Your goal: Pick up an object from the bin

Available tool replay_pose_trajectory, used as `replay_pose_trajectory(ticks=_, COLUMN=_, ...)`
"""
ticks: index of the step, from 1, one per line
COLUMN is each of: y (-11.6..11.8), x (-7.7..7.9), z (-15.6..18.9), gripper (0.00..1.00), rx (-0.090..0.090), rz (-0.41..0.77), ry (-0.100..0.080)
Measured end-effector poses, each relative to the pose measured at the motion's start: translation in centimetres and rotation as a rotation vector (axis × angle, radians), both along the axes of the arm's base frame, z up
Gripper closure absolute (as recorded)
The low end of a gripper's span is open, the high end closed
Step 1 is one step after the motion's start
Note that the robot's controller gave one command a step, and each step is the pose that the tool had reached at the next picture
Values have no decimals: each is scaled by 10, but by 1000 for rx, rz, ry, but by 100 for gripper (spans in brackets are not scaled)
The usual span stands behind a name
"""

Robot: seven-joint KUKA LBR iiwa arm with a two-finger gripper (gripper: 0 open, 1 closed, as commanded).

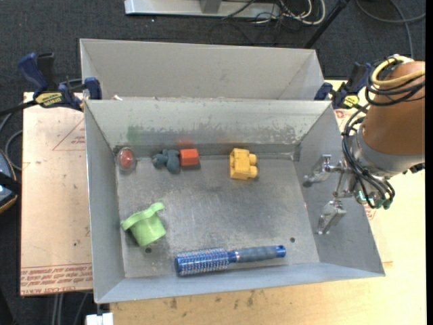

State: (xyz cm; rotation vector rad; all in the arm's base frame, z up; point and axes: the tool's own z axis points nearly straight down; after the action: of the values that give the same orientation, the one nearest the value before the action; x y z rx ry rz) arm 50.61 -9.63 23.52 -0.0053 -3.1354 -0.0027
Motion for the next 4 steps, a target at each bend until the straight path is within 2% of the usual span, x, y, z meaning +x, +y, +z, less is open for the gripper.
replay_pose_trajectory(ticks=1, y=16, x=-19, z=-133, gripper=0, rx=2, rz=273, ry=-3)
replay_pose_trajectory(ticks=2, y=76, x=-17, z=-156, gripper=0, rx=-3, rz=209, ry=-29)
replay_pose_trajectory(ticks=3, y=74, x=-21, z=-157, gripper=100, rx=-2, rz=206, ry=-14)
replay_pose_trajectory(ticks=4, y=31, x=5, z=-46, gripper=100, rx=-4, rz=210, ry=-17)
